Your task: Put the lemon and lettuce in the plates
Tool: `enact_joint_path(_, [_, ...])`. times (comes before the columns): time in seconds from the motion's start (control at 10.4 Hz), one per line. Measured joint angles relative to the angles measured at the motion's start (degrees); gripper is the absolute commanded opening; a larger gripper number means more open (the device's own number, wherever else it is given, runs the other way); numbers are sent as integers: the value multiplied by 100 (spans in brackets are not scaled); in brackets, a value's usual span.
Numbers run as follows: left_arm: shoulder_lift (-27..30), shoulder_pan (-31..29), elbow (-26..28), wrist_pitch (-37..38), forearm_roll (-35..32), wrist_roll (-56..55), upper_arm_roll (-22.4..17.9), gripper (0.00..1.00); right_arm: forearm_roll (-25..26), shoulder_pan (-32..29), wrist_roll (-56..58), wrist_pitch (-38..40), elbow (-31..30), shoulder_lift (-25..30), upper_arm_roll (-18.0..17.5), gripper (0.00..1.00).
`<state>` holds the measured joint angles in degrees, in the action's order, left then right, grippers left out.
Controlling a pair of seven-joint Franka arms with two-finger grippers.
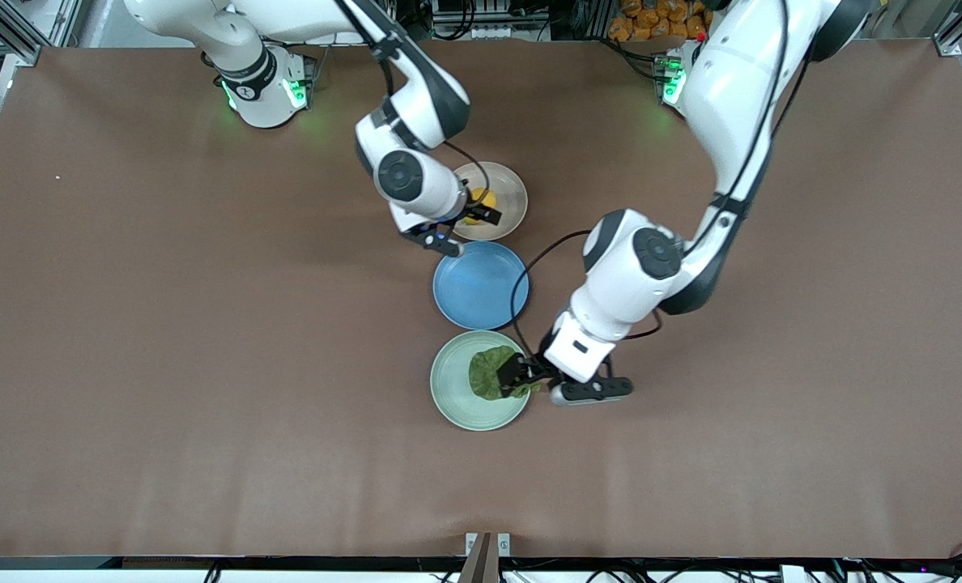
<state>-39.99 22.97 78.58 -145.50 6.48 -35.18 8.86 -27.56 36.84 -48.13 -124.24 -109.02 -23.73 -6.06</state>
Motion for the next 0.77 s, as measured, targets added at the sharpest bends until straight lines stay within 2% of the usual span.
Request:
enact_joint_path(0.19, [539,-196,-9,948,-503,-3,-128,100,175,-734,720,791,214,228,23,100])
enact_joint_path(0.38, [1015,-513,-11,1967,-634,326,-154,100,785,-1320,852,1343,624,288,31,100])
enact_joint_path(0.58, [1434,-863,-10,2976,-806,1142,-172,100,1363,-1891,1085,1796,1034,289,33,100])
enact_joint_path(0.77, [1867,-1150,-4,3931,-1007,1369,-177,100,1522,-2454,1835,2351,1558,296,39,100])
